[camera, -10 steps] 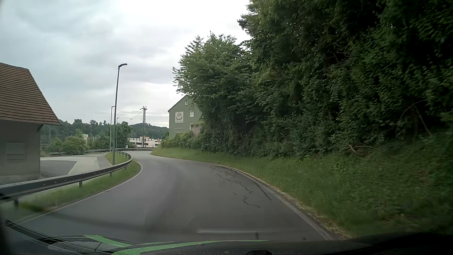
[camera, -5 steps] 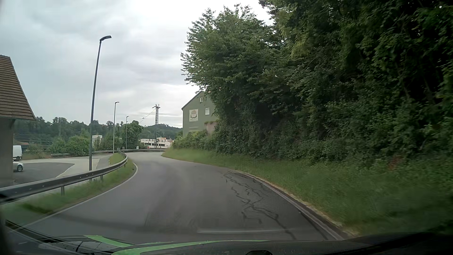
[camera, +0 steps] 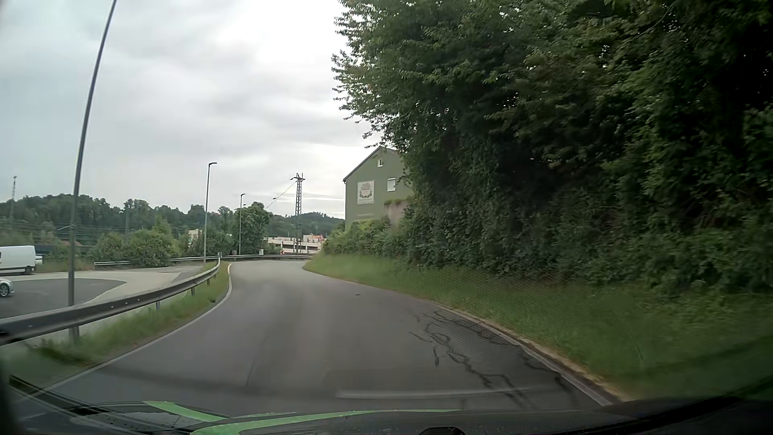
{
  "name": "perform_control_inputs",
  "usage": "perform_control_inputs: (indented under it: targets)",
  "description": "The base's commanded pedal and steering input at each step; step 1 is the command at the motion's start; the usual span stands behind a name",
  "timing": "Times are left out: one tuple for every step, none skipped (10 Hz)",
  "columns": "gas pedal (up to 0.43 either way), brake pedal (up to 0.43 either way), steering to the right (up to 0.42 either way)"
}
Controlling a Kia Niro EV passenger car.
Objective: Follow the waypoints while adhering to traffic rules and regulations
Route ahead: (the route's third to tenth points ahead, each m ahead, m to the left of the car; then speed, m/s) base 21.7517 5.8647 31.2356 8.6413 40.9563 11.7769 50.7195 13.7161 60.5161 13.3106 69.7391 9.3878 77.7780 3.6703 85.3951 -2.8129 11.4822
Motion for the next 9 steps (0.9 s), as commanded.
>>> perform_control_inputs:
  targets:
    - [0.087,0.000,-0.073]
    - [0.087,0.000,-0.076]
    - [0.087,0.000,-0.079]
    - [0.087,0.000,-0.080]
    - [0.087,0.000,-0.080]
    - [0.087,0.000,-0.078]
    - [0.087,0.000,-0.072]
    - [0.087,0.000,-0.066]
    - [0.087,0.000,-0.062]
